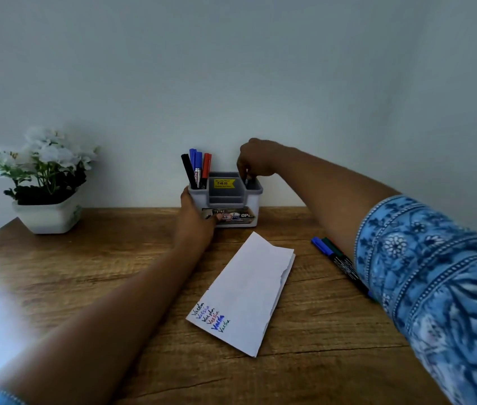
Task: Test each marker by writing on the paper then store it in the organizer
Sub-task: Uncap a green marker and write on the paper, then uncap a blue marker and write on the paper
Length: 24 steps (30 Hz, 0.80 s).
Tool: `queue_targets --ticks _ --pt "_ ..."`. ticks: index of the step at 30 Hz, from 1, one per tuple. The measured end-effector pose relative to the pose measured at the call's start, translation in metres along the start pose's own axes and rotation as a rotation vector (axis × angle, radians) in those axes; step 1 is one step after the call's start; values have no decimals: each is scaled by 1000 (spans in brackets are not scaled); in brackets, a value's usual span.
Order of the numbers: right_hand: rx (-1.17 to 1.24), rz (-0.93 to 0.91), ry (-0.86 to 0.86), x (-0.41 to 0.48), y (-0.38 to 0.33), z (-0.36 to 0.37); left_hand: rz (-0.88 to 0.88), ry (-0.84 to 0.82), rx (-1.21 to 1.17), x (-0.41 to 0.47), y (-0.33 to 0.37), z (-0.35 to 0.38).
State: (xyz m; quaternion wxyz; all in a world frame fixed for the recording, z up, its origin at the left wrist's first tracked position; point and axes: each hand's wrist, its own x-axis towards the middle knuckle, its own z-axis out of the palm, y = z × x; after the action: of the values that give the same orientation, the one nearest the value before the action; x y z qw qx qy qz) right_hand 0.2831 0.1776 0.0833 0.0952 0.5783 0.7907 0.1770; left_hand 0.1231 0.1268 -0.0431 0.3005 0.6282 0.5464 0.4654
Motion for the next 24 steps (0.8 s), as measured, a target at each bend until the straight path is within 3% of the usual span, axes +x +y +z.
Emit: queue_targets --ticks 3,13,19,24 --pt "-23 10 143 -2 5 1 9 -7 -10 1 -1 0" --pt "283 137 536 -88 -4 -25 -57 -51 15 -12 5 -10" --pt "375 260 263 -191 -28 7 -80 -161 27 -66 16 -42" --pt "341 495 118 -236 -23 43 96 -440 175 -115 4 -84"
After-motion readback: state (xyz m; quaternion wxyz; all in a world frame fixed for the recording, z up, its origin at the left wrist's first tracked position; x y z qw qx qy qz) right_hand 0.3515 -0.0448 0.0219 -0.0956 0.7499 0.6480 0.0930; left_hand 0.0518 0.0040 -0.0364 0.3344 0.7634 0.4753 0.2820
